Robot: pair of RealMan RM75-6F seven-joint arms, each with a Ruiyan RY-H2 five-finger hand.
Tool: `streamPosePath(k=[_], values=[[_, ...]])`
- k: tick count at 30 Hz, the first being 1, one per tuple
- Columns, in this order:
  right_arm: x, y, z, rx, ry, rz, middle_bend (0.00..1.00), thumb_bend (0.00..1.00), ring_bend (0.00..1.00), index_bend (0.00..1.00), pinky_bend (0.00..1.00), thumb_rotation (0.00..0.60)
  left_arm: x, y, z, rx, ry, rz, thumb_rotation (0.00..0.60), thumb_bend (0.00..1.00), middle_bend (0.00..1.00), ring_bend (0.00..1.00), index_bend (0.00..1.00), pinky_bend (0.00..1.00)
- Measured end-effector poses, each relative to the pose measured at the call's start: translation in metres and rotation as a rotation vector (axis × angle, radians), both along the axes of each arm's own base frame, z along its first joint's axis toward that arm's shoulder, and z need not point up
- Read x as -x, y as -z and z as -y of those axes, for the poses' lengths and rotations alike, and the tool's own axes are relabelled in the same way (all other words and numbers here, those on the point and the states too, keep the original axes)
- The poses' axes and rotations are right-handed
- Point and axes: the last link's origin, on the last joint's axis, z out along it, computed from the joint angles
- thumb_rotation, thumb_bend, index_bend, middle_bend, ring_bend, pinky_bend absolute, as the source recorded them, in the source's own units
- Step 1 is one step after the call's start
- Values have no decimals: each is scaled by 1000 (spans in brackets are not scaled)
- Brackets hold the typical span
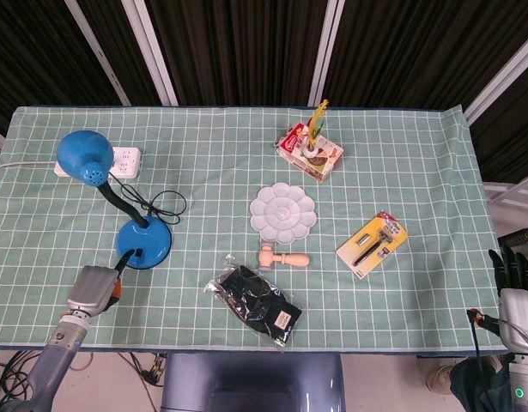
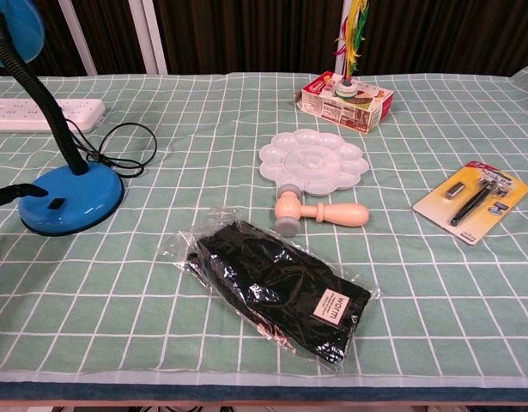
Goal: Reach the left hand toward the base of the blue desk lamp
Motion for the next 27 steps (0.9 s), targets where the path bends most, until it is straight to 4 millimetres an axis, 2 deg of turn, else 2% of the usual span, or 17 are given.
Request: streamPosePath(k=[27], values=[[0, 0, 0, 1, 3, 2, 52, 153, 32, 81, 0, 600, -1, 8, -3, 25, 7, -38, 600, 900, 814, 817, 0, 845]])
